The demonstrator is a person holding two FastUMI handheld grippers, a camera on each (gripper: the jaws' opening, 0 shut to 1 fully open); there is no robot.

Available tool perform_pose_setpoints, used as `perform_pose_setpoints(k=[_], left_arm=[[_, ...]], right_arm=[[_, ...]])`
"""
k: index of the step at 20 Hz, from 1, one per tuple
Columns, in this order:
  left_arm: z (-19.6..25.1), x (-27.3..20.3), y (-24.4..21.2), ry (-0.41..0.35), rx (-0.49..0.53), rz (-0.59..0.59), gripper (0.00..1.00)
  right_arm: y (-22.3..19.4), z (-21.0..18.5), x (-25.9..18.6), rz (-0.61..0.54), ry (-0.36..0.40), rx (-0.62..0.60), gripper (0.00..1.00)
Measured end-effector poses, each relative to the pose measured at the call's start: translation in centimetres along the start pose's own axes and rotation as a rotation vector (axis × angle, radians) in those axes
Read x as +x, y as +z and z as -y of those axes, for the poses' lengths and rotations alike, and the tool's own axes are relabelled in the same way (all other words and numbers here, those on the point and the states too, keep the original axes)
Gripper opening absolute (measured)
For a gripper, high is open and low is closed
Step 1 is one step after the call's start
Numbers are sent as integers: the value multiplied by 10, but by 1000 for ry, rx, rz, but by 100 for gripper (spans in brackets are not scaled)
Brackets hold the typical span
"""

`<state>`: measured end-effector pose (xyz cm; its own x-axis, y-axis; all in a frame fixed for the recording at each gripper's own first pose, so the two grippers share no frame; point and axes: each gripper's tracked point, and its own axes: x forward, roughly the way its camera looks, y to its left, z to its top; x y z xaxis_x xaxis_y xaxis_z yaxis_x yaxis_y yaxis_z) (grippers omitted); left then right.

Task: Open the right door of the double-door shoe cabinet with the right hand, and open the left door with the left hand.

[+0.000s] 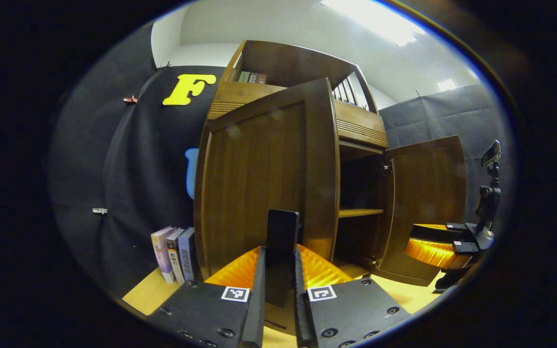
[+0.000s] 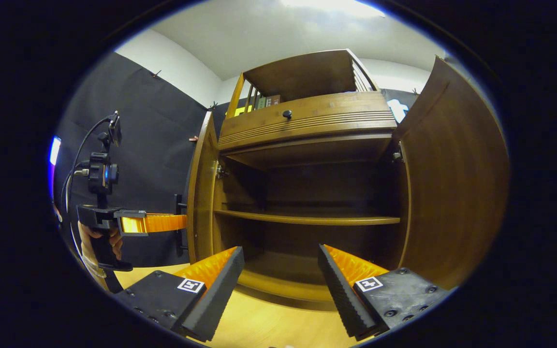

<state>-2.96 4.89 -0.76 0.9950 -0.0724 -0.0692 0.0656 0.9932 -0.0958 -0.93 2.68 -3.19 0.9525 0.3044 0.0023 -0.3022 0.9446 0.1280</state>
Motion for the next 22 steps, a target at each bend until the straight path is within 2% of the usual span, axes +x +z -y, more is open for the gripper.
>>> perform_pose_setpoints(k=[3, 4, 5, 6, 8, 15, 17, 18, 19, 22], left_arm=[[-18, -15, 6, 45, 7, 14, 29], [-23, -21, 8, 60, 12, 21, 28], [-28, -24, 7, 73, 18, 18, 26], [-31, -28, 7, 81, 22, 21, 26], [-38, -33, 8, 94, 30, 23, 26], [-74, -56, 15, 173, 67, 45, 25], [-95, -66, 12, 243, 76, 37, 27], [-106, -72, 13, 276, 77, 40, 20], [-112, -78, 13, 298, 76, 42, 20], [-122, -97, 14, 313, 70, 49, 20]], right_arm=[[-1, -14, 3, 7, 25, 19, 99], [-1, -20, 6, 9, 34, 23, 96], [-1, -26, 8, 12, 43, 28, 99], [1, -30, 17, 10, 55, 33, 95], [-3, -44, 22, 1, 80, 38, 99], [-10, -76, 27, -2, 124, 41, 97], [-14, -84, 29, -8, 135, 47, 97], [-16, -90, 31, -13, 143, 49, 97], [-12, -92, 39, -16, 153, 52, 97], [-16, -109, 46, -27, 182, 49, 97]])
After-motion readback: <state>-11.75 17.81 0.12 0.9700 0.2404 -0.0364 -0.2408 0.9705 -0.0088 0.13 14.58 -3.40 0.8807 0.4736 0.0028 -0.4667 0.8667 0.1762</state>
